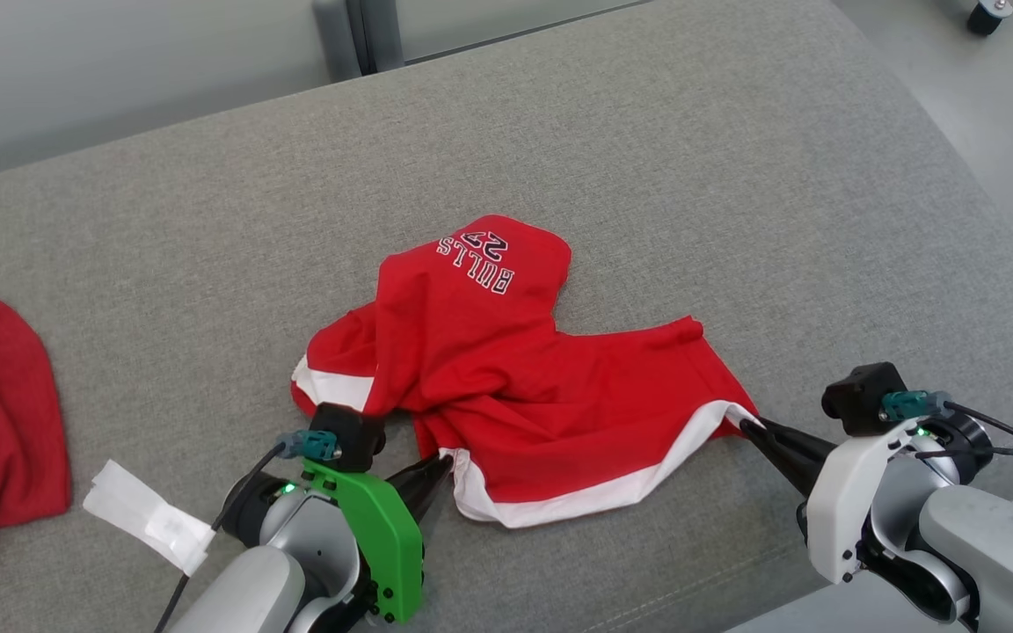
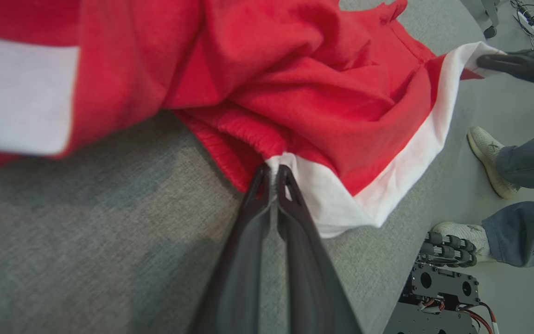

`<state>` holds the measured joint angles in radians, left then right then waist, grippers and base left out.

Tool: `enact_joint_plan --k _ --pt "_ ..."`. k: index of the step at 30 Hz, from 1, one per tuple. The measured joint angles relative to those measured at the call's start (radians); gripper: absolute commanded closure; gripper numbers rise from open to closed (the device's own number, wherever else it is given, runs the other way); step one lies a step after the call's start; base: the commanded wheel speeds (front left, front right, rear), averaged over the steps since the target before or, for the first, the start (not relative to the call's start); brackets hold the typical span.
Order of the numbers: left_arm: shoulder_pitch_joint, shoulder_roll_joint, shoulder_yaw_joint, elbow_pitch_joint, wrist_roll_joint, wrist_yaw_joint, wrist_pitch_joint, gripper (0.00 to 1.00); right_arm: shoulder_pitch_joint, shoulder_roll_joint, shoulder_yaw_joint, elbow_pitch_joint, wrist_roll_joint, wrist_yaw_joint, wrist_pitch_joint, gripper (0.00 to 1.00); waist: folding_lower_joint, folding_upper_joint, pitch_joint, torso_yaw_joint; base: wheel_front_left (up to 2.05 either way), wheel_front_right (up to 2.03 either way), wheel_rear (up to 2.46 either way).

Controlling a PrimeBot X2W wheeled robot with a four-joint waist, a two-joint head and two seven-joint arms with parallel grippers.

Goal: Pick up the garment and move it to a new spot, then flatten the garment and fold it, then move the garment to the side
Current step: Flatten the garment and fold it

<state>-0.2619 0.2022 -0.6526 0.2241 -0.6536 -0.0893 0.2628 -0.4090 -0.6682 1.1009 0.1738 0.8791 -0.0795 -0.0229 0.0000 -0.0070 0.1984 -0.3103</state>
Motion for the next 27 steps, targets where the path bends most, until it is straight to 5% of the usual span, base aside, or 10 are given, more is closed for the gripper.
enact_joint_plan --k 9,16,23,27 --pt "-0.001 -0.022 0.03 -0.038 -0.059 -0.013 -0.01 1.0 0.001 -0.028 -0.032 -0.003 0.003 0.0 -0.023 1.0 -0.0001 0.0 -0.007 0.028 0.0 0.0 0.0" --pt "-0.009 0.063 0.081 -0.245 -0.18 -0.026 0.043 1.0 -0.063 -0.112 -0.14 -0.038 0.043 0.0 -0.061 1.0 0.0 0.0 -0.025 0.086 0.0 0.0 0.0" --pt "-0.135 0.111 0.24 -0.435 -0.299 -0.034 0.055 1.0 -0.133 -0.165 -0.268 -0.068 0.125 -0.002 -0.102 1.0 0.0 0.0 -0.038 0.155 0.0 0.0 0.0" --pt "-0.126 0.141 0.311 -0.489 -0.371 -0.034 0.072 1.0 -0.117 -0.139 -0.268 -0.104 0.194 0.016 -0.102 1.0 0.0 0.0 -0.046 0.188 0.0 0.0 0.0"
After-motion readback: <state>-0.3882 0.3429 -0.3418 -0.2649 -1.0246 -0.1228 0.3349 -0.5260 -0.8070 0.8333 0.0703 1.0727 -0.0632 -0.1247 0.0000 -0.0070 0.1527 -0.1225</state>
